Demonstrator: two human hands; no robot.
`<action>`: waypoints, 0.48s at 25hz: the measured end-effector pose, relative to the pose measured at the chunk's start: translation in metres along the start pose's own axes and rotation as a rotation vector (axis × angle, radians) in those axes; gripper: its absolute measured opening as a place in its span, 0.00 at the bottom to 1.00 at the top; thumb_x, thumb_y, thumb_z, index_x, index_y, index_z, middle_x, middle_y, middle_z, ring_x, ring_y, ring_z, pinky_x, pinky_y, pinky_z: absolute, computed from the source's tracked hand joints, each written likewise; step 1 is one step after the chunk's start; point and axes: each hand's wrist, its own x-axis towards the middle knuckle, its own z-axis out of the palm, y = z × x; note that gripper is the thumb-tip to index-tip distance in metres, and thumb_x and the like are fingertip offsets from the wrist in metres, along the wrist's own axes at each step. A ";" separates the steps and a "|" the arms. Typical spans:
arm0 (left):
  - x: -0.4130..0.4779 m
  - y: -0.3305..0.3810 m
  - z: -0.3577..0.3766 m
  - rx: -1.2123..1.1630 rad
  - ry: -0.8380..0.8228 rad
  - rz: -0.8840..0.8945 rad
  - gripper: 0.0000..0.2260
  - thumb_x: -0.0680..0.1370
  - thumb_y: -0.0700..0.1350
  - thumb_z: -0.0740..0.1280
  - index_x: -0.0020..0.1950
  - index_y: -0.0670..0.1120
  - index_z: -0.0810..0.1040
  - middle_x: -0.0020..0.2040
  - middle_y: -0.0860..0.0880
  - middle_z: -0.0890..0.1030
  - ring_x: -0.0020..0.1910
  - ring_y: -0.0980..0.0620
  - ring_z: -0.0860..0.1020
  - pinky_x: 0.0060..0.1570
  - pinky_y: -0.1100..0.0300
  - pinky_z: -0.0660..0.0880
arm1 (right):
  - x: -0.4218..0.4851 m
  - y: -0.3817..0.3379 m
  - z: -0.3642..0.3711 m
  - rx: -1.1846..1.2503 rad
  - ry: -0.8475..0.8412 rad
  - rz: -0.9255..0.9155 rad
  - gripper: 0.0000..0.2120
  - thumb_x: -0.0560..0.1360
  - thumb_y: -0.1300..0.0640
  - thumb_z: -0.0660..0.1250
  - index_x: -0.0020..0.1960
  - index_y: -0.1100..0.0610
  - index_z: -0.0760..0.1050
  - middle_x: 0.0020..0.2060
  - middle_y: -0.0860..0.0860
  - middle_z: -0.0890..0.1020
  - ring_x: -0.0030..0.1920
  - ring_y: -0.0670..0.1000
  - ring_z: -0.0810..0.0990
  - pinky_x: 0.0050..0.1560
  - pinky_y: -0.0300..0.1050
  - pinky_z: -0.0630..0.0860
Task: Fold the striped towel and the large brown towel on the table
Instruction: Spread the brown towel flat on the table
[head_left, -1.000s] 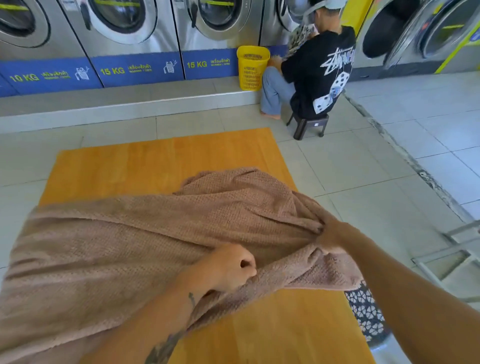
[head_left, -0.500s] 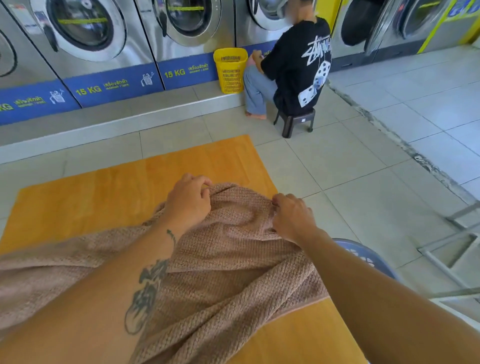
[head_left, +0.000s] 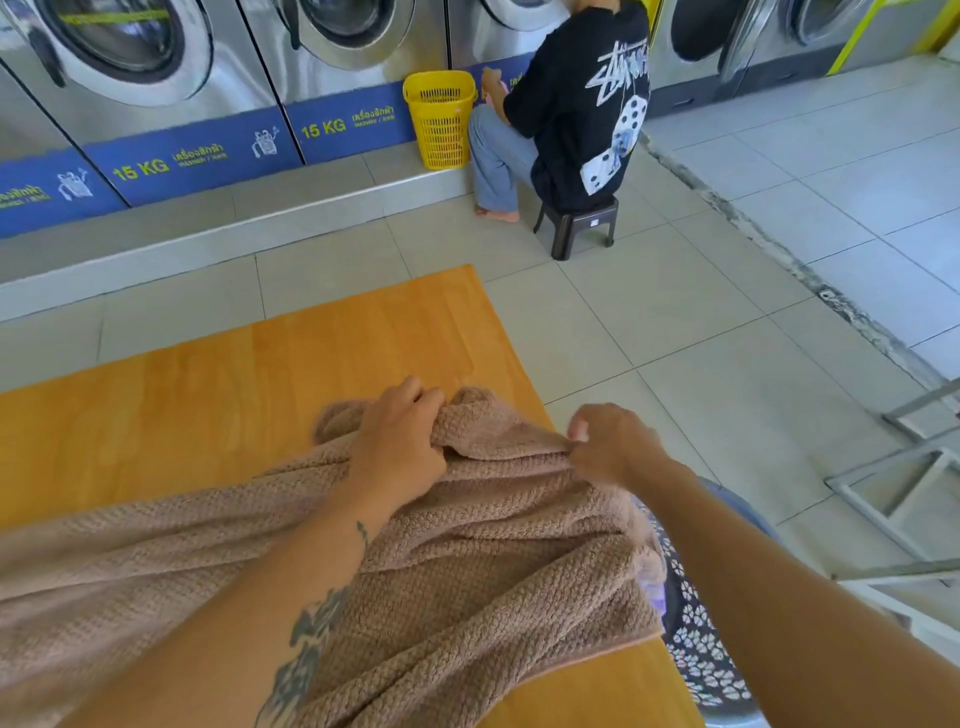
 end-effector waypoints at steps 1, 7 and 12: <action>-0.006 0.001 0.001 -0.001 0.051 0.054 0.16 0.67 0.37 0.71 0.53 0.45 0.74 0.49 0.53 0.66 0.50 0.52 0.66 0.48 0.57 0.65 | 0.003 -0.010 0.001 0.162 0.006 -0.094 0.13 0.76 0.60 0.62 0.58 0.51 0.77 0.56 0.52 0.81 0.51 0.53 0.80 0.54 0.53 0.80; -0.031 -0.015 -0.010 -0.239 -0.332 0.050 0.18 0.76 0.59 0.65 0.59 0.49 0.77 0.62 0.54 0.70 0.64 0.53 0.65 0.65 0.50 0.64 | 0.009 -0.045 0.008 0.218 -0.256 -0.193 0.18 0.74 0.61 0.60 0.59 0.50 0.79 0.56 0.53 0.81 0.52 0.53 0.80 0.51 0.48 0.79; -0.009 -0.027 -0.029 -0.306 -0.358 -0.284 0.10 0.79 0.45 0.61 0.56 0.47 0.79 0.49 0.47 0.81 0.46 0.49 0.77 0.44 0.59 0.71 | -0.009 -0.036 0.005 0.198 0.038 -0.278 0.13 0.65 0.68 0.58 0.35 0.51 0.72 0.37 0.47 0.76 0.42 0.53 0.75 0.37 0.46 0.71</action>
